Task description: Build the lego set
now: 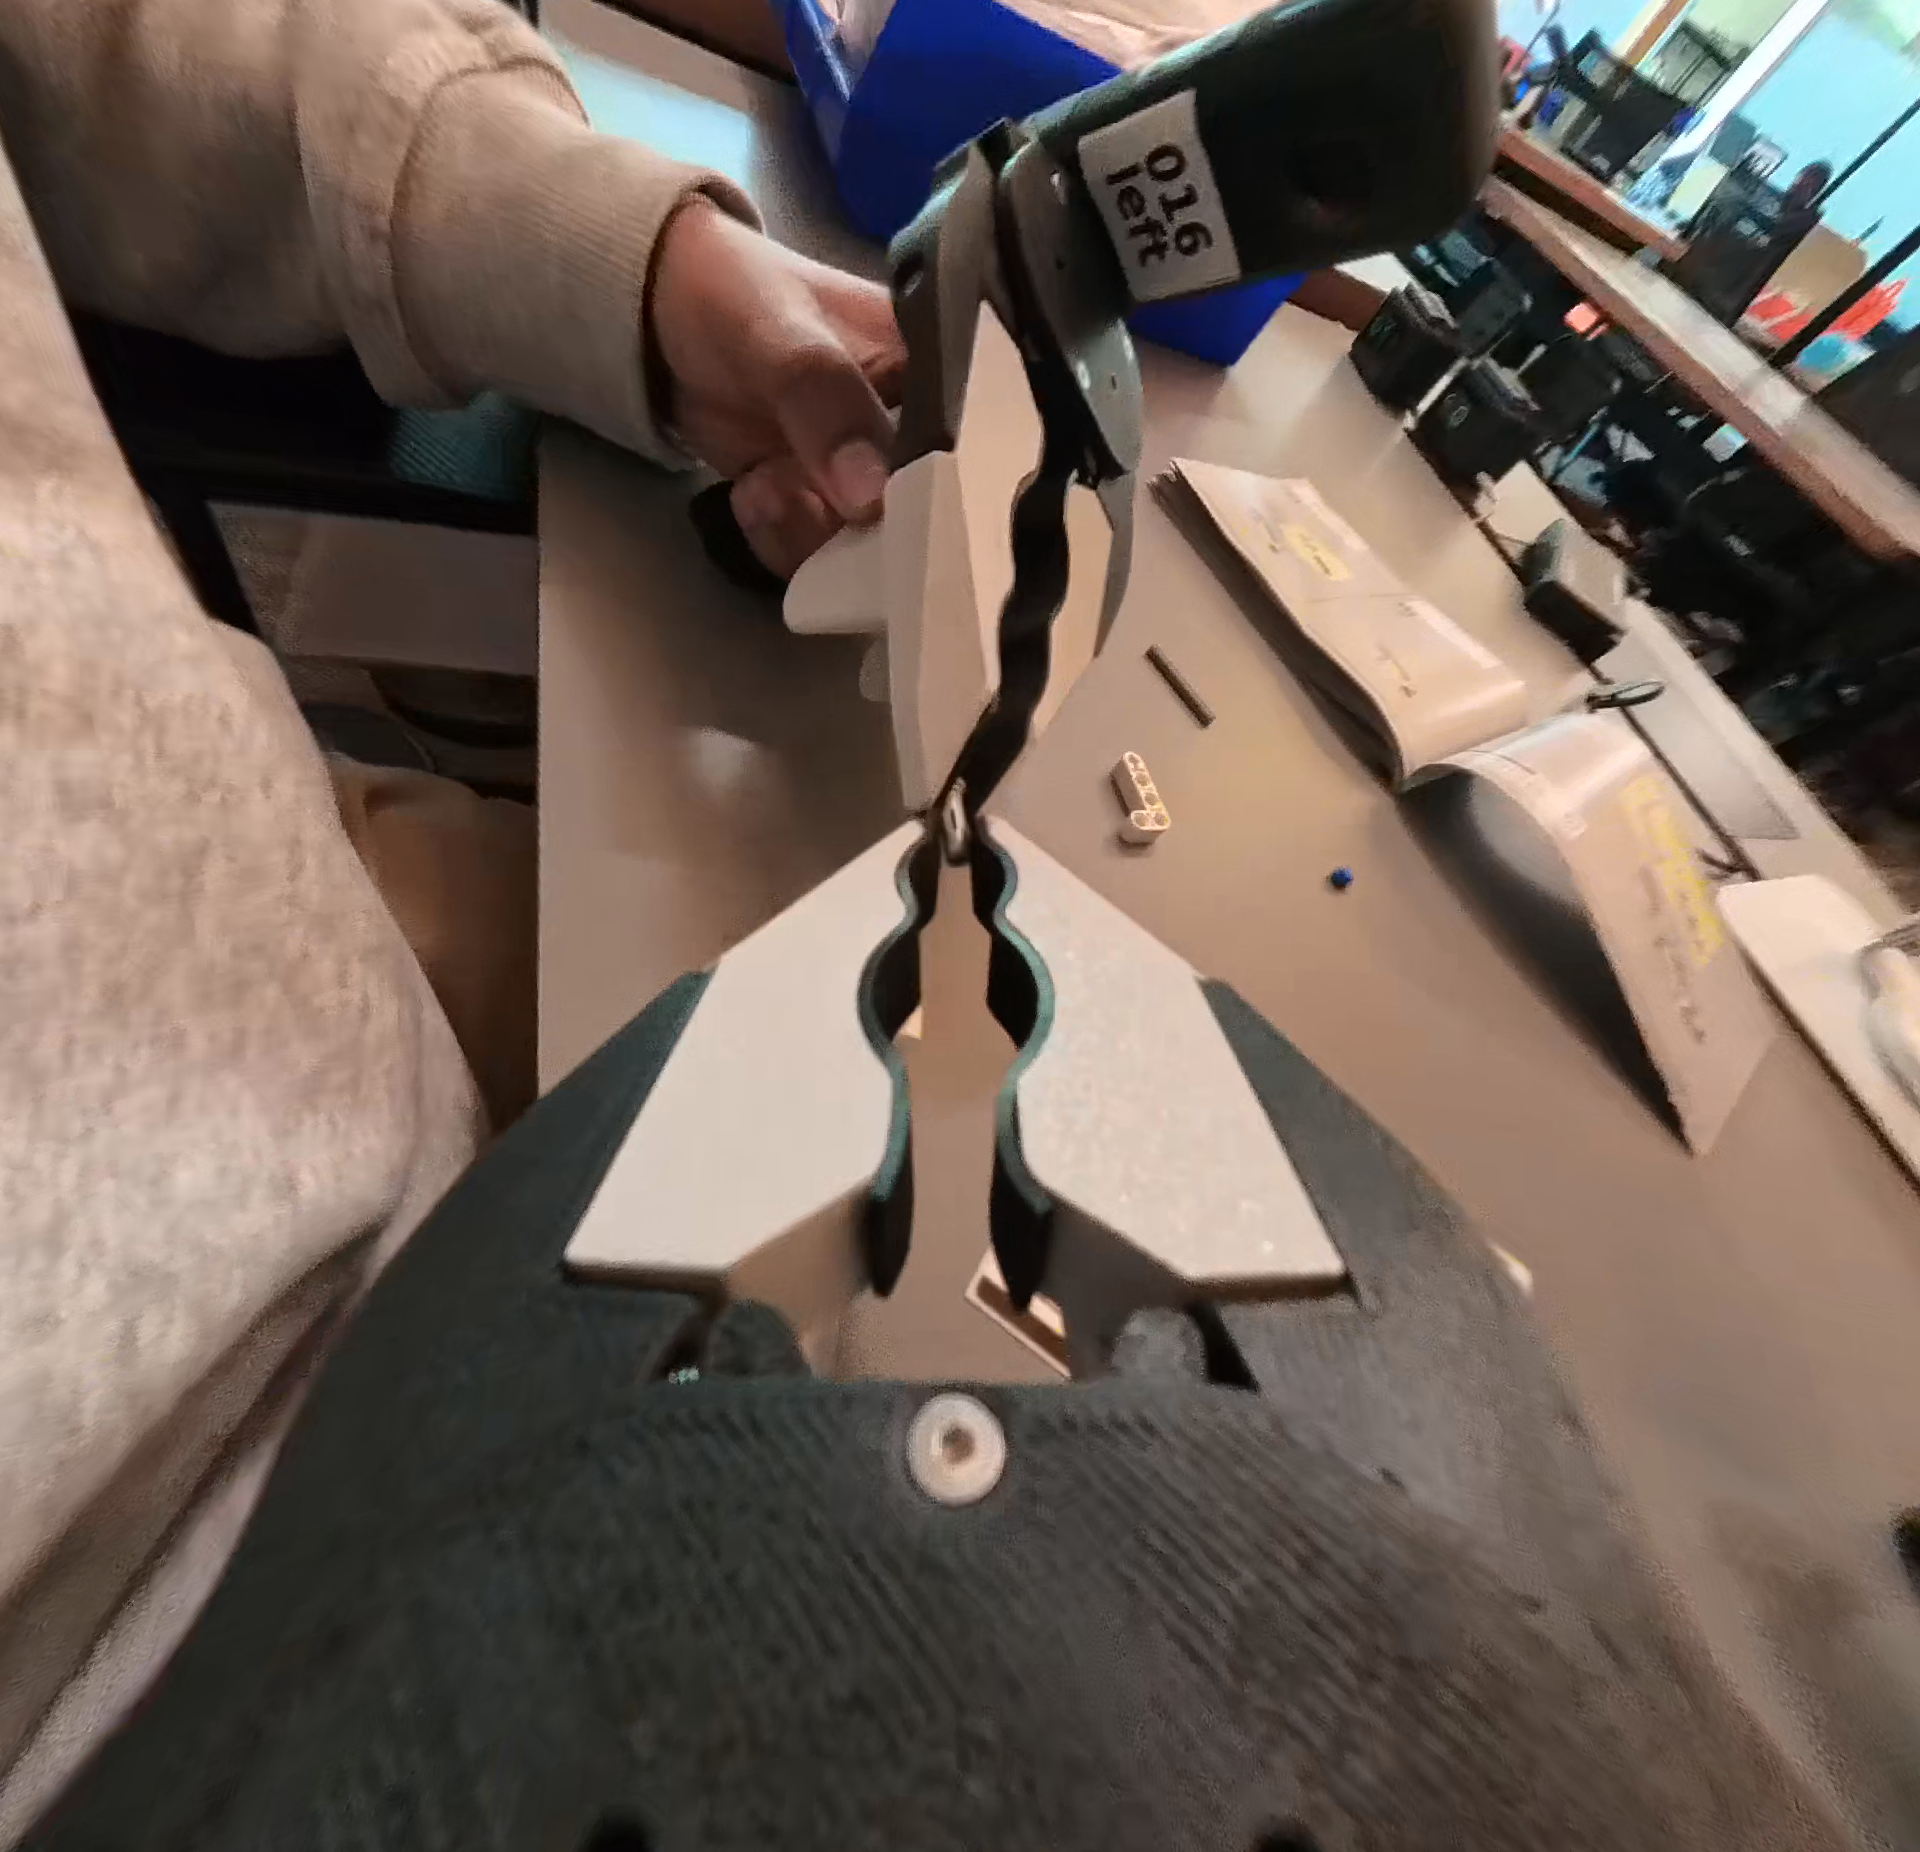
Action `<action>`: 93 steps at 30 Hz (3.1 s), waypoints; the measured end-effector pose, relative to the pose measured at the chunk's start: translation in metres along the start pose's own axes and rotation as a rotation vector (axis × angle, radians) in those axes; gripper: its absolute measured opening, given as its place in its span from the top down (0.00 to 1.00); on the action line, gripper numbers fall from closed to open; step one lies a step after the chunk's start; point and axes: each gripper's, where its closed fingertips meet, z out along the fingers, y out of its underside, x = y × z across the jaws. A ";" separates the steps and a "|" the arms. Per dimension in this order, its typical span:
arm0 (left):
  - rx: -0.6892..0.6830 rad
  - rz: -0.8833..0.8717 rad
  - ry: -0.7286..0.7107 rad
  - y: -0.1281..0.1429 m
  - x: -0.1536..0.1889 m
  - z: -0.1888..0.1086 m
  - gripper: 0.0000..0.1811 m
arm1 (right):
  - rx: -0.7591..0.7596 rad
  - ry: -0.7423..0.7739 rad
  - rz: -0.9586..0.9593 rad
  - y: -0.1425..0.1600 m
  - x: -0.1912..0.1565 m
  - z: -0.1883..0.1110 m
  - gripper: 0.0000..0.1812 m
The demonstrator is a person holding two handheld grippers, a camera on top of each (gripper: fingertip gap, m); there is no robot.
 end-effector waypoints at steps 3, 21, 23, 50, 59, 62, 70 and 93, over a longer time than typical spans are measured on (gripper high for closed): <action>-0.010 -0.003 -0.010 0.002 -0.002 0.000 0.97 | -0.043 0.004 -0.056 0.004 -0.002 0.002 0.98; -0.358 0.469 -0.422 0.029 -0.027 0.008 0.93 | -0.204 -0.250 0.395 0.032 -0.014 0.003 0.98; -0.367 0.466 -0.415 0.031 -0.027 0.009 0.94 | -0.215 -0.249 0.396 0.034 -0.014 0.003 0.98; -0.451 0.467 -0.526 0.031 -0.039 -0.002 0.98 | -0.221 -0.155 0.315 0.039 -0.006 0.002 0.94; -0.550 0.450 -0.496 0.036 -0.041 0.004 0.98 | -0.254 -0.181 0.362 0.052 -0.013 0.001 0.97; -0.586 0.435 -0.469 0.036 -0.041 0.005 0.98 | -0.255 -0.182 0.364 0.052 -0.014 0.002 0.97; -0.705 0.421 -0.424 0.041 -0.040 0.005 0.98 | -0.251 -0.195 0.373 0.051 -0.015 0.003 0.97; -0.714 0.383 -0.431 0.037 -0.040 0.010 0.98 | -0.245 -0.214 0.375 0.053 -0.016 0.002 0.97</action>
